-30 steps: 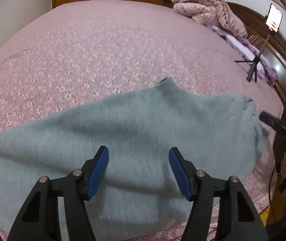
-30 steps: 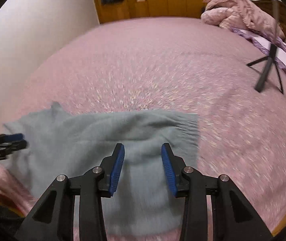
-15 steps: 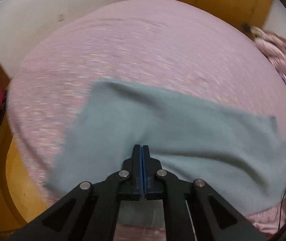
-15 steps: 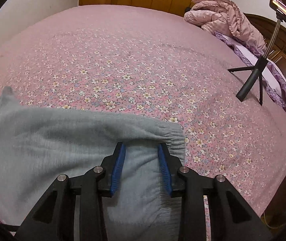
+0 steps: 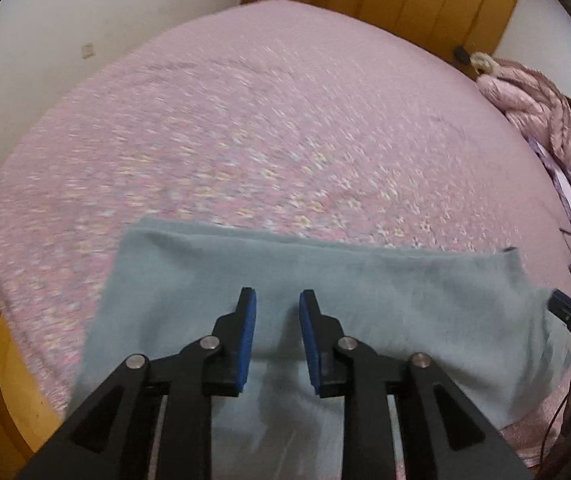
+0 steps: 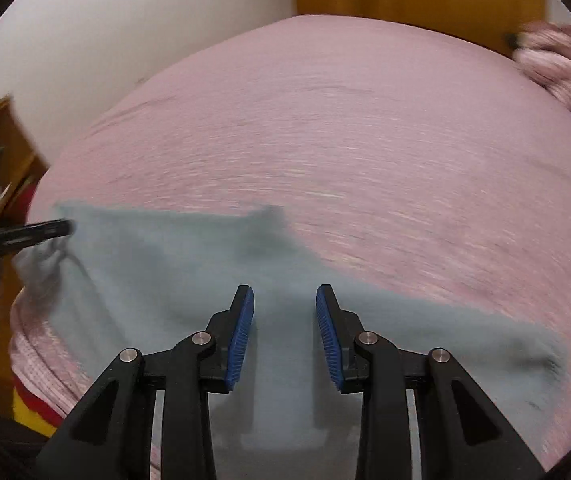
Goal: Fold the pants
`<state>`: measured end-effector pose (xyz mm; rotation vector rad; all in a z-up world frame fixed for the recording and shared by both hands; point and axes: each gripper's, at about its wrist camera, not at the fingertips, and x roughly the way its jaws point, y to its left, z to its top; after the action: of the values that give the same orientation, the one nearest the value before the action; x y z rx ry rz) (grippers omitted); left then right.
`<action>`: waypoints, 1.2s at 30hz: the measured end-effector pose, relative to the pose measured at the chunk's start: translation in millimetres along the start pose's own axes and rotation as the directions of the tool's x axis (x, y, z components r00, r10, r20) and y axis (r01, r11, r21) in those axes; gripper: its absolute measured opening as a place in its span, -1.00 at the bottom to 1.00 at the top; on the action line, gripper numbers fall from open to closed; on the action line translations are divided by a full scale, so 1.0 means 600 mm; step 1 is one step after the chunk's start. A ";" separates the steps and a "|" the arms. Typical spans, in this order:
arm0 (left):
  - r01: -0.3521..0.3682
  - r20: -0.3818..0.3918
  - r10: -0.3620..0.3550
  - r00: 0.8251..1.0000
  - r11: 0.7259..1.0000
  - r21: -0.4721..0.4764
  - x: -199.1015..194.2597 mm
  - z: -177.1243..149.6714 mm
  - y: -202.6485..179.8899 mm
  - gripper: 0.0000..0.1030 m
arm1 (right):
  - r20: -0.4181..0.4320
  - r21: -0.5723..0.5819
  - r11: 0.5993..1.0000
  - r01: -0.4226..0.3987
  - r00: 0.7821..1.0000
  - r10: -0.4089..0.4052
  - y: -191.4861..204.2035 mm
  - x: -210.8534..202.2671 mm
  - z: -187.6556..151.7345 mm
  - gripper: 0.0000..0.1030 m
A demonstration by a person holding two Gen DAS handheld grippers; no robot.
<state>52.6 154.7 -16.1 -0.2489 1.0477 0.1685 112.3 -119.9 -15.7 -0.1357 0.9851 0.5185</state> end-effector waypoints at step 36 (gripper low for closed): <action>-0.011 0.057 0.013 0.998 1.000 -0.024 0.005 -0.050 0.015 0.21 | -0.025 0.139 0.959 0.248 0.969 -0.247 -0.059 0.003 -0.063 0.03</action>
<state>26.7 155.1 -34.2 -0.2581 0.9907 0.1981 101.1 -162.7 -42.8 -0.1318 0.9927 0.2173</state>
